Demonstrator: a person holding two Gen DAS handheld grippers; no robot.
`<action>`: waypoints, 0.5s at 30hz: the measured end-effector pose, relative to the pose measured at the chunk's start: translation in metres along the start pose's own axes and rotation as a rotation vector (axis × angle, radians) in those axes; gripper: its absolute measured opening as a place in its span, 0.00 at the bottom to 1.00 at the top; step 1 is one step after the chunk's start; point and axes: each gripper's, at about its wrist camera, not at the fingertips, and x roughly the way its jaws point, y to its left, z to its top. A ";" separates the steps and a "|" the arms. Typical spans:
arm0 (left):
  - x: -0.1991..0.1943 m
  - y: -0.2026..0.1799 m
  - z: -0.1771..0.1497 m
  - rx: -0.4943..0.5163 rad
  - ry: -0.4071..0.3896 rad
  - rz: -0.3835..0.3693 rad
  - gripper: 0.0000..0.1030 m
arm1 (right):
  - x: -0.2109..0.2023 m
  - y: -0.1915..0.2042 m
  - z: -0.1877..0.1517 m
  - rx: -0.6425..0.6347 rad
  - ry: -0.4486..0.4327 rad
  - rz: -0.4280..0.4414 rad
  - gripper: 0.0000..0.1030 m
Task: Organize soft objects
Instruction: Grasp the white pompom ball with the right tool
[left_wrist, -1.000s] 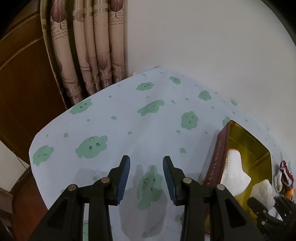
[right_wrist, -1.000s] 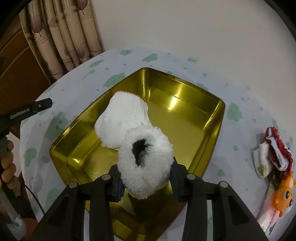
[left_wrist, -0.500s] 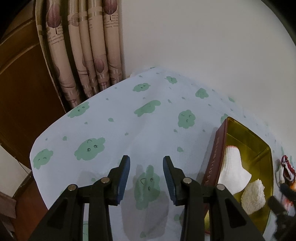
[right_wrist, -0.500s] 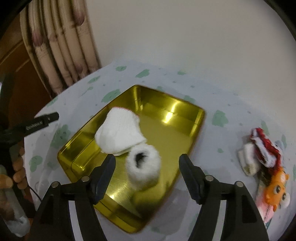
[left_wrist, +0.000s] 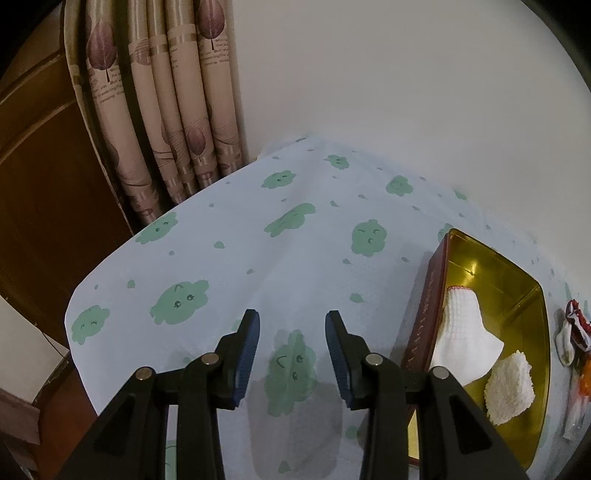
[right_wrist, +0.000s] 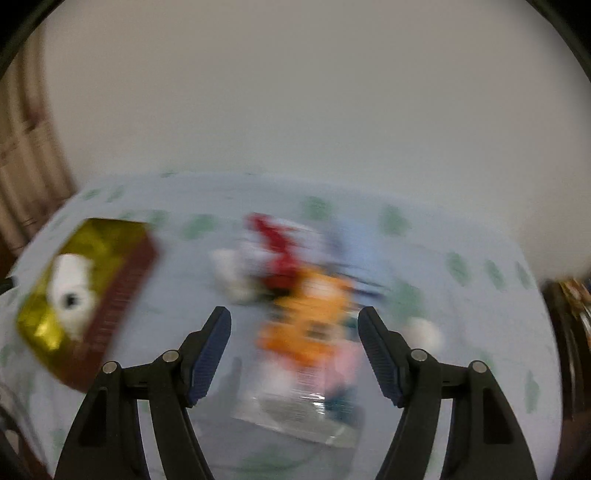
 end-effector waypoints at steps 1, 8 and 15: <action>0.000 -0.001 0.000 0.002 0.000 0.001 0.36 | 0.004 -0.013 -0.004 0.015 0.007 -0.028 0.66; 0.003 -0.008 -0.003 0.037 0.002 0.020 0.36 | 0.040 -0.066 -0.026 0.076 0.064 -0.107 0.66; 0.001 -0.017 -0.004 0.063 -0.011 -0.009 0.36 | 0.075 -0.081 -0.023 0.115 0.091 -0.098 0.66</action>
